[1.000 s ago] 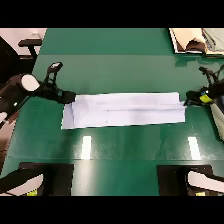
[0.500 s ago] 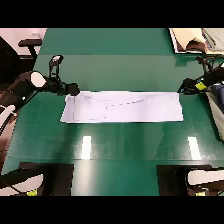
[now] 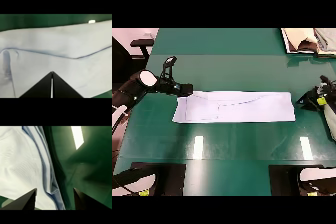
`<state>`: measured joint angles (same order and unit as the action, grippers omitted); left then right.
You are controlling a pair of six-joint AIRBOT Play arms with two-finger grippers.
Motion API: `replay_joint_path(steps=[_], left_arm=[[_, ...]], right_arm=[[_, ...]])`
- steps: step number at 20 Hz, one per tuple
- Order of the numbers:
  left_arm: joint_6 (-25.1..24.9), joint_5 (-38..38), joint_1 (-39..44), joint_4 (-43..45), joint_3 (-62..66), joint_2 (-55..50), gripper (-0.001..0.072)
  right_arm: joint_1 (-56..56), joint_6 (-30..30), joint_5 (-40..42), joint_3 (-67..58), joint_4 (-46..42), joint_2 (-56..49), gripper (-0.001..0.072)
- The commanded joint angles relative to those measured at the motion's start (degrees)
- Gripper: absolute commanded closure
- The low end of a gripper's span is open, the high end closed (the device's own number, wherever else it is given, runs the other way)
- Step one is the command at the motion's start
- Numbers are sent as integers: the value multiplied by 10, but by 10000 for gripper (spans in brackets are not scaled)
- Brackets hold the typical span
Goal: Fold the shirts.
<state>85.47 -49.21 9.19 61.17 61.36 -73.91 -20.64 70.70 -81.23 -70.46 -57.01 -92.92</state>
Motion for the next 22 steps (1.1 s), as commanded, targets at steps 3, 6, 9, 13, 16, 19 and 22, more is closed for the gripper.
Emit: replay_joint_path(steps=[3, 6, 9, 13, 16, 19, 22], left_arm=[[0, 17, 1, -77, 1, -21, 687], [-1, 38, 32, -91, 1, -47, 687], [-1, 50, 86, -89, 38, -91, 688], [-2, 30, 156, -89, 150, -195, 688], [1, 12, 195, -89, 230, -267, 688], [2, 4, 224, -90, 282, -317, 688], [17, 8, 241, -91, 309, -346, 688]], right_arm=[[19, -37, 10, 44, 109, -45, 175], [64, -39, 19, 44, 103, -57, 427], [80, -63, 21, 43, 106, -33, 692], [83, -63, 6, 8, 128, 57, 692], [111, -55, 2, -61, 171, 116, 693], [171, -15, 1, -134, 183, 142, 693], [239, 14, 2, -187, 185, 143, 693]])
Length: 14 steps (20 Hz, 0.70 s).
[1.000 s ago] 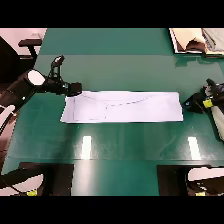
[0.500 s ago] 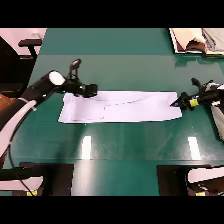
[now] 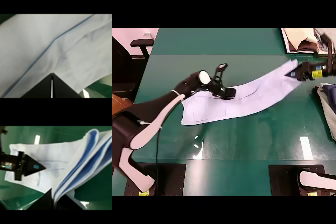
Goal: Fold the shirts.
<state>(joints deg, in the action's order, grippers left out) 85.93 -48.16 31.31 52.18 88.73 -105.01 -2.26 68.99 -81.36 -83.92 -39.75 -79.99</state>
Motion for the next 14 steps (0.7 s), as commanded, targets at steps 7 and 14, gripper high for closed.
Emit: replay_joint_path(steps=[7, 14], left_arm=[[18, 15, 22, -3, 42, -44, 688], [17, -35, -72, 67, 42, 36, 688]], right_arm=[[175, 33, 35, -93, 13, 13, 692], [278, 30, 113, -93, 16, -2, 692]])
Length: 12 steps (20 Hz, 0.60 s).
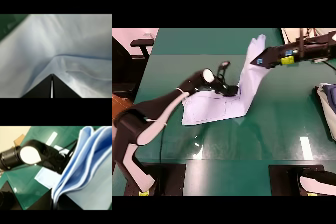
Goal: Fold the shirts.
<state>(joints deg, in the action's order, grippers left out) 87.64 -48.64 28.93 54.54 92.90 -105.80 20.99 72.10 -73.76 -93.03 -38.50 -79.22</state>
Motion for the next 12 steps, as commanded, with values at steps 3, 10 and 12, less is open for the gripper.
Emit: replay_joint_path(steps=[3, 10, 12], left_arm=[[0, -62, -150, 126, 1, 159, 688], [0, -95, -315, 203, 0, 347, 687], [-1, -106, -330, 203, 0, 361, 687]], right_arm=[[123, -35, 92, -2, 60, -60, 691], [295, -81, 118, -180, 83, -284, 79], [282, -73, 32, -214, 55, -310, 234]])
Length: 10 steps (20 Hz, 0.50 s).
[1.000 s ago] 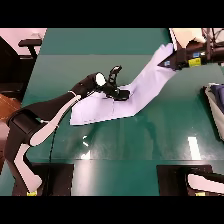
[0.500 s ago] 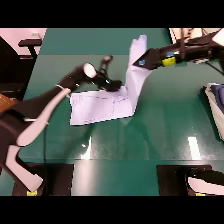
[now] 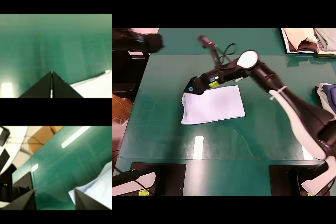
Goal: Fold the shirts.
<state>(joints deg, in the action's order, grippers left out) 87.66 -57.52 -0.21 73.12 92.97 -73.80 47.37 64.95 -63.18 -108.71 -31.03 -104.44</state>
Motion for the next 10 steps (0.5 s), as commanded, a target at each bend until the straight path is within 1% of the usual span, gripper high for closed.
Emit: replay_joint_path(steps=[1, 3, 7, 10], left_arm=[[-3, -26, -40, 17, 0, 41, 687], [-3, -44, -40, 16, -1, 40, 687], [-3, -46, -38, 14, -1, 40, 687], [-3, -47, -38, 1, -1, 40, 687]], right_arm=[[4, 5, -102, -57, -35, -57, 254], [-43, 7, -129, -27, -51, -40, 254], [-182, 44, -130, 112, -57, 26, 256], [-279, 99, -98, 233, -138, 73, 256]])
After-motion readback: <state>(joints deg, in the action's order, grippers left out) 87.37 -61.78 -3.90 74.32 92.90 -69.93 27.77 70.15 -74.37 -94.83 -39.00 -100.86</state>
